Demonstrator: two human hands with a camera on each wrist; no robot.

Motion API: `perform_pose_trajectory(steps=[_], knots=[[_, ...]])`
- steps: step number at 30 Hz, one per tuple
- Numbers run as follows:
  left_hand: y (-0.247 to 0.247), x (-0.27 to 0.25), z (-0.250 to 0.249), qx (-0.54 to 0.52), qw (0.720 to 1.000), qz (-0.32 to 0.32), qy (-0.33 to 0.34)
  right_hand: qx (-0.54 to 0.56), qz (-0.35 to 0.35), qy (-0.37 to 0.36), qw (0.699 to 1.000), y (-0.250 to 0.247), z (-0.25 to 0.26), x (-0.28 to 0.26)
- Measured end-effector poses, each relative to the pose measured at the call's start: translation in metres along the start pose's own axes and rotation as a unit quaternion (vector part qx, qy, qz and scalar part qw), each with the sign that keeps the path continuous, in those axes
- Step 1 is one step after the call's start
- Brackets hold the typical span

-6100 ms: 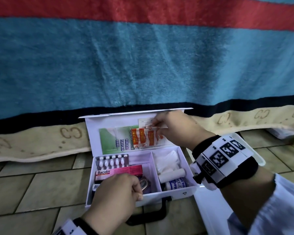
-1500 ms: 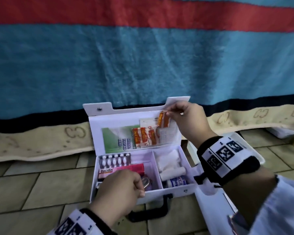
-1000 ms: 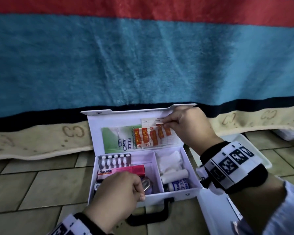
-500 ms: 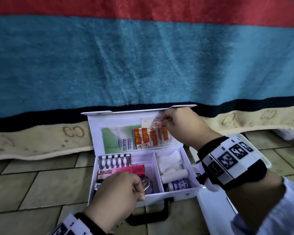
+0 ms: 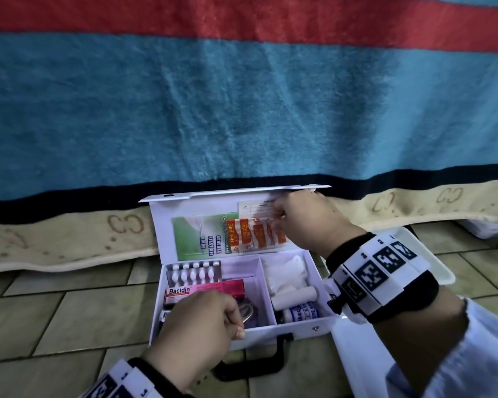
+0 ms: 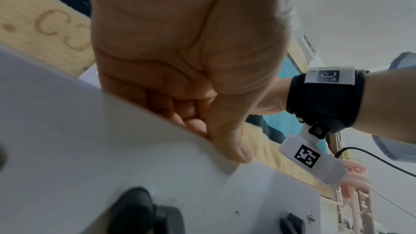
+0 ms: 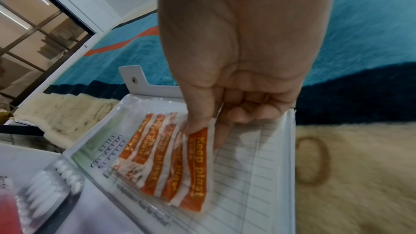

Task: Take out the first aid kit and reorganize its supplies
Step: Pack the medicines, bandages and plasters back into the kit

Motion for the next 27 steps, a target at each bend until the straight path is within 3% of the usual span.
perform_pose_trajectory(steps=[7, 17, 22, 27], knots=[[0.004, 0.006, 0.003, -0.017, 0.999, 0.05, -0.009, -0.006, -0.035, -0.019, 0.999, 0.004, 0.0, -0.001], [0.002, 0.004, -0.001, 0.01, 0.999, 0.037, -0.016, 0.116, -0.067, -0.019, 0.991, -0.03, -0.035, -0.057], [-0.001, 0.0, -0.004, 0.036, 0.999, 0.022, -0.011, 0.047, 0.037, 0.067, 0.996, -0.033, -0.092, -0.127], [-0.004, -0.004, -0.007, 0.05, 0.999, 0.014, -0.006, -0.029, 0.135, 0.166, 0.976, 0.014, -0.151, -0.191]])
Point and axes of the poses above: each hand's wrist, its own x-axis towards the middle knuckle, its own y-axis out of the palm, z = x × y, the point moved 5 cm from there along x, towards the middle knuckle, and after that the axes turned 13 degrees about x, right-handed, at the moved point
